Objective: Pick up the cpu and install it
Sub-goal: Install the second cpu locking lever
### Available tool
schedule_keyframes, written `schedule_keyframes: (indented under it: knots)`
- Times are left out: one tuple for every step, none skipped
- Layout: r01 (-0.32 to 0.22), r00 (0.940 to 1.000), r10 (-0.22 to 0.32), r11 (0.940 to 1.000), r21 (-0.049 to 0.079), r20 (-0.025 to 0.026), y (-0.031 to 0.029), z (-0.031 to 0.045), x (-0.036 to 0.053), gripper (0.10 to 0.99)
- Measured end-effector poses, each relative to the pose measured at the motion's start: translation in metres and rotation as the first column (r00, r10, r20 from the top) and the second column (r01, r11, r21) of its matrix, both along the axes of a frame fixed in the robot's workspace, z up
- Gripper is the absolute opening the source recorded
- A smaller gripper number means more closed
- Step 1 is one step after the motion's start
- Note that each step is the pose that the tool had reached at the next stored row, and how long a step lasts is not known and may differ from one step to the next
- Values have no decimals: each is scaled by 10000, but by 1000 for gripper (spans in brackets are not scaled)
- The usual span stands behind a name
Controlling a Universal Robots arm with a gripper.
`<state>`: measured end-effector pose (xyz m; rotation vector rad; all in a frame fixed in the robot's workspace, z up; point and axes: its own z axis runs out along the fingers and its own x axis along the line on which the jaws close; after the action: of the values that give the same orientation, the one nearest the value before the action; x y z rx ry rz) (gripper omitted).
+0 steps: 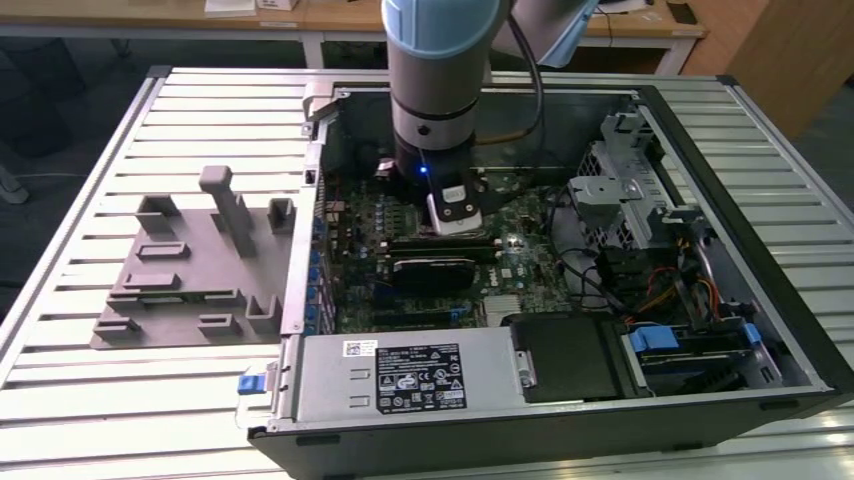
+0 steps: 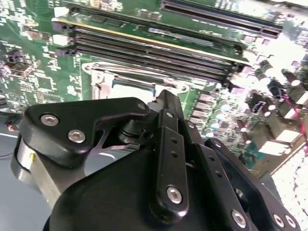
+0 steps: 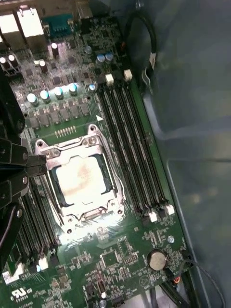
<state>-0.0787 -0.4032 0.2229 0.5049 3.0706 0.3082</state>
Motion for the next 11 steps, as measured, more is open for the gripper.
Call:
schedule_keyframes:
  knots:
    - [0, 10000, 0, 10000, -23, 0, 7, 0, 17, 106]
    - [0, 10000, 0, 10000, -44, -1, 15, 0, 33, 106]
    - [-1, 10000, 1, 10000, -61, 0, 22, 0, 48, 106]
    - [-1, 10000, 1, 10000, -74, 0, 31, 0, 60, 106]
    - [0, 10000, 0, 10000, -86, 0, 40, 0, 73, 106]
    - [0, 10000, 0, 9999, -101, 0, 50, 0, 86, 106]
    - [0, 10000, 0, 9999, -121, 0, 60, -1, 100, 106]
    - [-1, 10000, 1, 9999, -149, 0, 70, -1, 114, 106]
    - [-1, 10000, 1, 9998, -174, 0, 80, -1, 128, 106]
    - [0, 10000, 0, 9998, -202, 0, 91, -1, 143, 106]
    - [0, 10000, 0, 9997, -230, 0, 104, -1, 160, 106]
